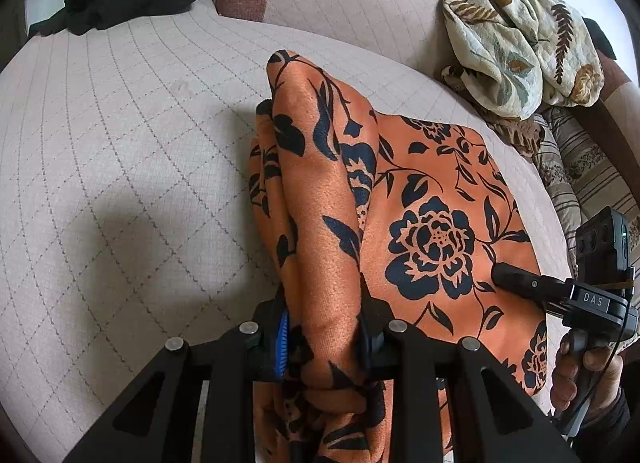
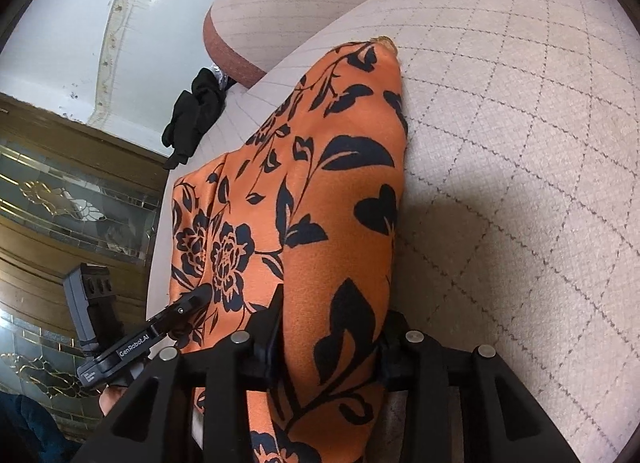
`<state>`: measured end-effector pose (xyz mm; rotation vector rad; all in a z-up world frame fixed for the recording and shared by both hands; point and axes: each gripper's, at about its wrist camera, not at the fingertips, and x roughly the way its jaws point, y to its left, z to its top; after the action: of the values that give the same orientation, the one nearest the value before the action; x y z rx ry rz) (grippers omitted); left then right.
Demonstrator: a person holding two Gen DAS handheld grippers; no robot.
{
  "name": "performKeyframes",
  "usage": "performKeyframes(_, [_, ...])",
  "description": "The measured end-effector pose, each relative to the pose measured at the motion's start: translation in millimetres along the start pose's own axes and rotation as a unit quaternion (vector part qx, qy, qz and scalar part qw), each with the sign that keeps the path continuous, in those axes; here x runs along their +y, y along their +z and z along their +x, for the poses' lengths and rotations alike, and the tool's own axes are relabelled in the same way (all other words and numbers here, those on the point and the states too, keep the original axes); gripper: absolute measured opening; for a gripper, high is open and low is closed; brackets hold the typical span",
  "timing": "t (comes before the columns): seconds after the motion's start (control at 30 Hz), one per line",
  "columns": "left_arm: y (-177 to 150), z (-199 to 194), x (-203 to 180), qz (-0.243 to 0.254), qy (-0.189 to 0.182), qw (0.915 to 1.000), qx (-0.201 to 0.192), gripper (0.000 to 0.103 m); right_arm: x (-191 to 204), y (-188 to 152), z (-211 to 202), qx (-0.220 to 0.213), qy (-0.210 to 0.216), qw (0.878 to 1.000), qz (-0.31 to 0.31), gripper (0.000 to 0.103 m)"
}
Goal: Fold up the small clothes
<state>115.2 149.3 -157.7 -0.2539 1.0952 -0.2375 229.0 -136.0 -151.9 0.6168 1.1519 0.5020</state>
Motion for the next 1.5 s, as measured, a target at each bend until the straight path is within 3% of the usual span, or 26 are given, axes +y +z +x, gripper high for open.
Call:
performKeyframes(0.23, [1.6,-3.1,-0.7,0.002,0.004,1.0000,0.005,0.034,3.1,-3.6,-6.1,-0.006,-0.028,0.999,0.015,0.056])
performKeyframes(0.37, [-4.1,-47.2,-0.4,0.020,0.021,0.9983,-0.050,0.035,25.5,-11.7,-42.5,-0.055,-0.094,0.994,-0.010,0.057])
performKeyframes(0.43, [-13.3,-62.9,-4.0,0.038,0.031,0.9962,-0.072,0.035,37.3,-21.4,-61.1,-0.082,-0.073,0.994,-0.019,0.057])
performKeyframes(0.53, [-21.8,-38.6,-4.0,0.062,0.076,0.9945,-0.037,0.036,55.2,-40.7,-65.9,-0.080,-0.046,0.995,-0.039,0.065])
performKeyframes(0.6, [-21.8,-23.4,5.4,0.045,0.083,0.9955,-0.014,0.046,55.5,-49.2,-50.4,-0.055,-0.064,0.995,-0.054,0.067])
performKeyframes(0.67, [-18.4,-38.9,5.2,0.027,0.088,0.9955,-0.023,0.048,46.3,-51.9,-44.3,-0.042,-0.087,0.995,-0.034,0.067])
performKeyframes(0.73, [-17.9,-67.3,-0.7,0.034,0.091,0.9941,-0.048,0.052,51.3,-56.6,-62.7,-0.064,-0.090,0.994,-0.021,0.067])
performKeyframes(0.8, [-23.3,-98.2,-6.5,0.047,0.108,0.9897,-0.081,0.078,70.0,-66.5,-84.9,-0.098,-0.111,0.987,-0.055,0.067])
performKeyframes(0.87, [-32.5,-122.0,-9.4,0.048,0.122,0.9856,-0.107,0.085,86.9,-81.2,-101.2,-0.118,-0.113,0.983,-0.077,0.070])
performKeyframes(1.03, [-58.5,-157.1,-22.3,0.057,0.125,0.9837,-0.116,0.085,110.6,-135.3,-108.7,-0.119,-0.100,0.984,-0.093,0.071])
performKeyframes(1.17, [-80.0,-169.7,-34.1,0.063,0.129,0.9817,-0.125,0.088,117.3,-179.6,-97.0,-0.105,-0.122,0.983,-0.094,0.074])
performKeyframes(1.3, [-93.3,-177.9,-44.6,0.066,0.140,0.9794,-0.129,0.088,126.8,-202.4,-87.6,-0.092,-0.178,0.972,-0.121,0.077])
performKeyframes(1.5, [-105.6,-191.5,-52.6,0.062,0.145,0.9778,-0.138,0.089,140.6,-199.3,-97.0,-0.125,-0.261,0.948,-0.137,0.089])
